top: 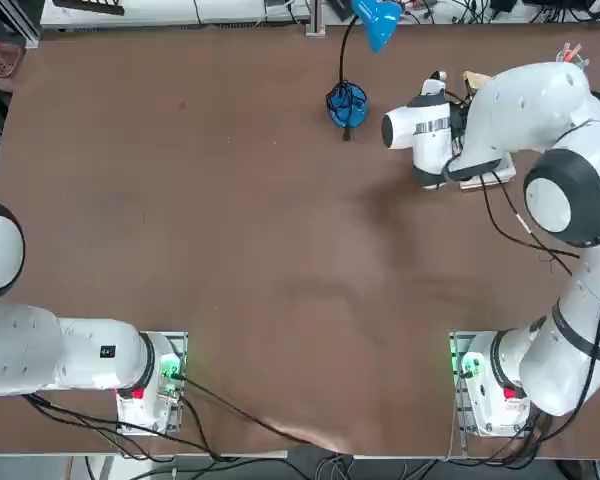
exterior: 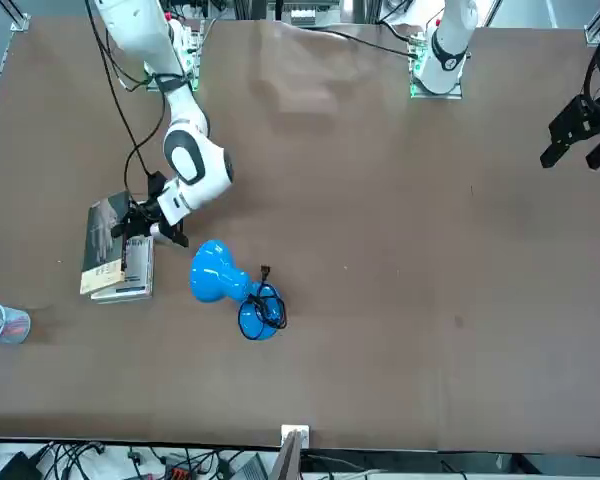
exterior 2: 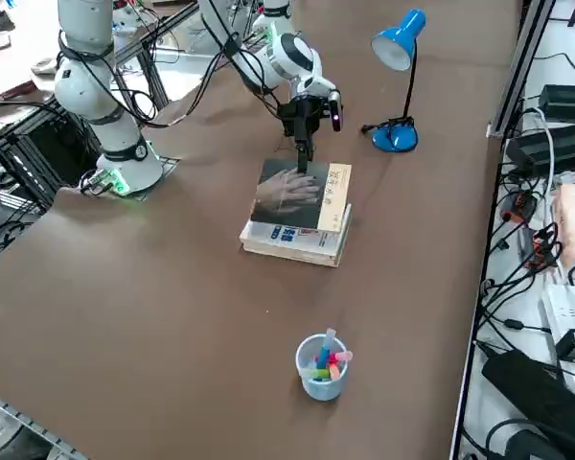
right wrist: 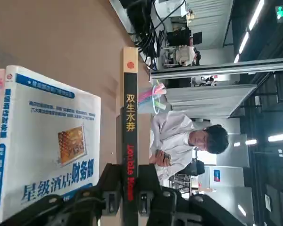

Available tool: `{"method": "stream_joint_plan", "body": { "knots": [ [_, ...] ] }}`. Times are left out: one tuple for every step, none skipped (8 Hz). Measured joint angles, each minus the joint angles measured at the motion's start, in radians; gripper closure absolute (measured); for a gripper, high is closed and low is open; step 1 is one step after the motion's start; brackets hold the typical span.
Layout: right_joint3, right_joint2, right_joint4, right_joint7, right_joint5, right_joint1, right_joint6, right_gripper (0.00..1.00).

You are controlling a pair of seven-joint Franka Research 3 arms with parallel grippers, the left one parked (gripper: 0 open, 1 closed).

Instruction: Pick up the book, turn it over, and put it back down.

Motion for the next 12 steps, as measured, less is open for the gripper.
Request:
{"method": "stream_joint_plan", "body": {
  "knots": [
    [0.000,0.024,0.000,0.024,-0.015,0.003,0.001,0.85],
    [0.000,0.046,0.000,0.036,-0.020,0.006,0.002,0.85],
    [0.000,0.065,0.000,0.042,-0.021,0.007,0.002,0.85],
    [0.000,0.078,0.000,0.044,-0.022,0.008,0.002,0.85],
    [-0.002,0.087,0.000,0.045,-0.023,0.008,0.002,0.85],
    [-0.004,0.093,0.000,0.045,-0.023,0.008,0.002,0.85],
    [-0.005,0.100,0.000,0.053,-0.023,0.008,0.002,0.85],
    [-0.007,0.110,0.000,0.064,-0.024,0.008,0.002,0.85],
    [-0.008,0.119,0.000,0.072,-0.024,0.008,0.002,0.85],
    [-0.010,0.126,0.000,0.081,-0.024,0.008,0.002,0.85],
    [-0.010,0.129,0.000,0.092,-0.024,0.008,0.002,0.85],
    [-0.010,0.131,0.000,0.103,-0.025,0.008,0.003,0.85]
  ]
}}
